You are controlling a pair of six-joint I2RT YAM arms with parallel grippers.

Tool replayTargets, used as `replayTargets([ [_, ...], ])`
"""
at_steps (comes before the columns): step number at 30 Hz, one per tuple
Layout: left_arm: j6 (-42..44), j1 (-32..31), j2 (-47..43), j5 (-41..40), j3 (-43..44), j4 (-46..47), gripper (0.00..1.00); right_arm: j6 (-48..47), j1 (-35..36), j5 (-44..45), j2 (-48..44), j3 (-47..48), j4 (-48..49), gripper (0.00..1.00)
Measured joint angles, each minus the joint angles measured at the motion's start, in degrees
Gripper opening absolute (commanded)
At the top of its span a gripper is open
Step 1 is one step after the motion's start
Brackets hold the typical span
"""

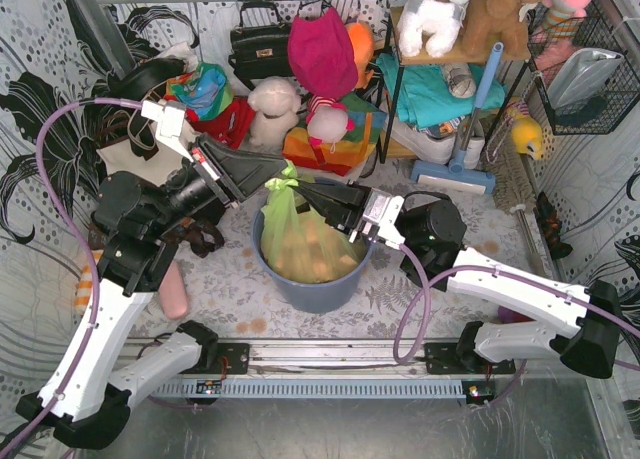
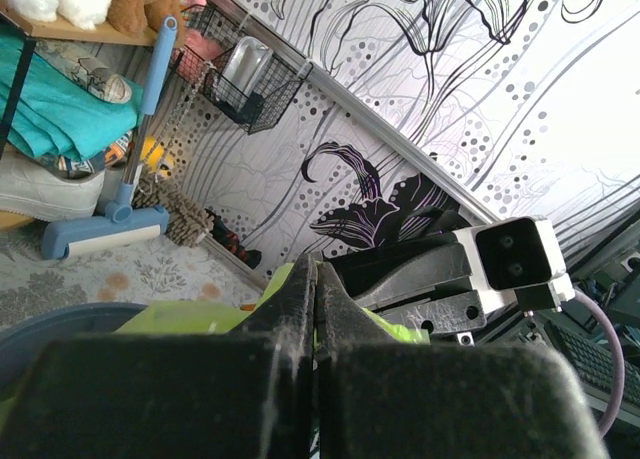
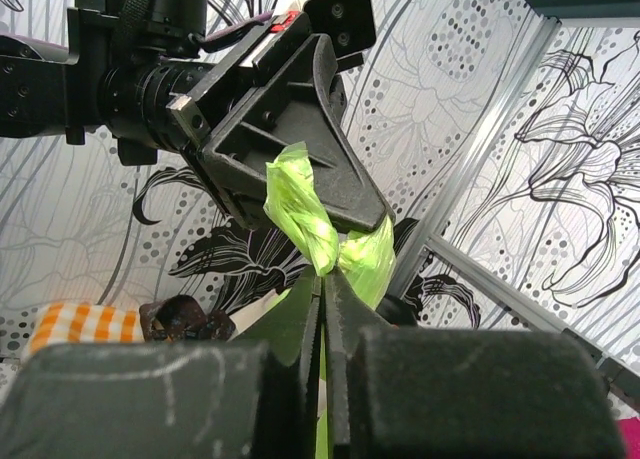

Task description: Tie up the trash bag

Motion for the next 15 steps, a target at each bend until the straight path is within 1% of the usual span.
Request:
replayTargets([
  [4,2.3,0.0,0.2,-1.8,1.1,-2.0,0.00,0.0,0.0,0.0,-1.1,-0.1,-0.1,0.00],
  [15,8.5,-0.1,2.6,-7.5,4.3,-7.3,0.00,0.9,0.0,-0.9,-8.1,-3.2,-3.1,0.00],
])
